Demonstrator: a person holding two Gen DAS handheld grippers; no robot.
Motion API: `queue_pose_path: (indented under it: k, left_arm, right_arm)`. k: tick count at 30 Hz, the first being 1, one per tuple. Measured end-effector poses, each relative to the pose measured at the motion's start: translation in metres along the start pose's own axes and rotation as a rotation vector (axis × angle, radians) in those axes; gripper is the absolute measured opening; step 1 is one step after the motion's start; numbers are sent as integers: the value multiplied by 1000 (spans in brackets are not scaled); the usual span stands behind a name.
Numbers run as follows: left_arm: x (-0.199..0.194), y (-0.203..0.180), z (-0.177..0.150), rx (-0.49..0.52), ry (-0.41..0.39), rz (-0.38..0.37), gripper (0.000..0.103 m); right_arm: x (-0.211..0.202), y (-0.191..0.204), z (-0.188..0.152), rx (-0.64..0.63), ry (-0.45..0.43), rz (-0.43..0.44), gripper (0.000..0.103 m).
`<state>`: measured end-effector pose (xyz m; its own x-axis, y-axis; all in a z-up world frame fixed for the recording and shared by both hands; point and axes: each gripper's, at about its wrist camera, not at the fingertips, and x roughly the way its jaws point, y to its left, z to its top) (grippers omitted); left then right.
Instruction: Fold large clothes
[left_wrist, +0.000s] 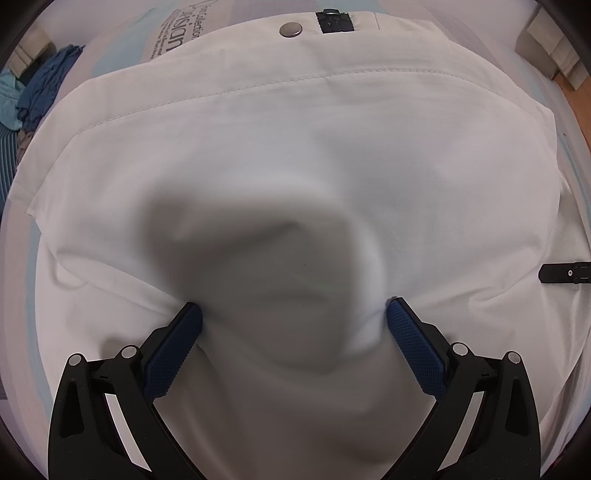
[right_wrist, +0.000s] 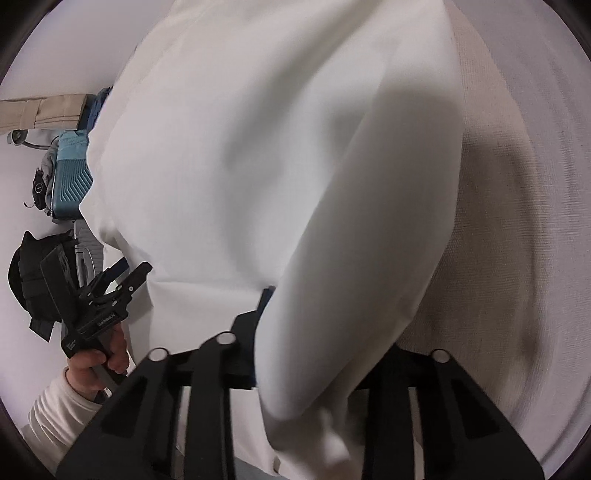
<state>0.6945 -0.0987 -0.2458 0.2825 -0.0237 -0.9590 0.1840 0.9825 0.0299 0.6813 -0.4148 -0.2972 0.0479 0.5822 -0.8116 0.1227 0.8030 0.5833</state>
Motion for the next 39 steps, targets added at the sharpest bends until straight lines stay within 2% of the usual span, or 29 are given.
queue_pose_path:
  k: [6,10,12,19,26,30,36,39]
  left_arm:
    - [-2,1,-2,10,-11,-3,98]
    - [-4,0,-3,12,-17,-1,98]
    - [-6,0,-4,16,-20,-6,98]
    - [-14,5,-5,29,-27,-30,97]
    - [-13,8,-3,10,-35,-71,98]
    - [-25,14,-3,16,-42,-98,91]
    - [-75,59,-1,4,-82,-153,91]
    - [-95,87,-8,1,-91,-146,92]
  right_arm:
    - [-6,19,-4,39,-28,-131,23]
    - [-9,40,-4,65,-33,-282,21]
    - [-11,51,-3,81,-26,-329,19]
    - [-45,90,-2,105,-24,-332,15]
    - [-57,141,-5,114,-15,-355,14]
    - [-71,163,-9,150,-53,-337,14]
    - [-73,203,-24,179,-89,-336,13]
    - [-70,228,-33,191,-115,-347,13]
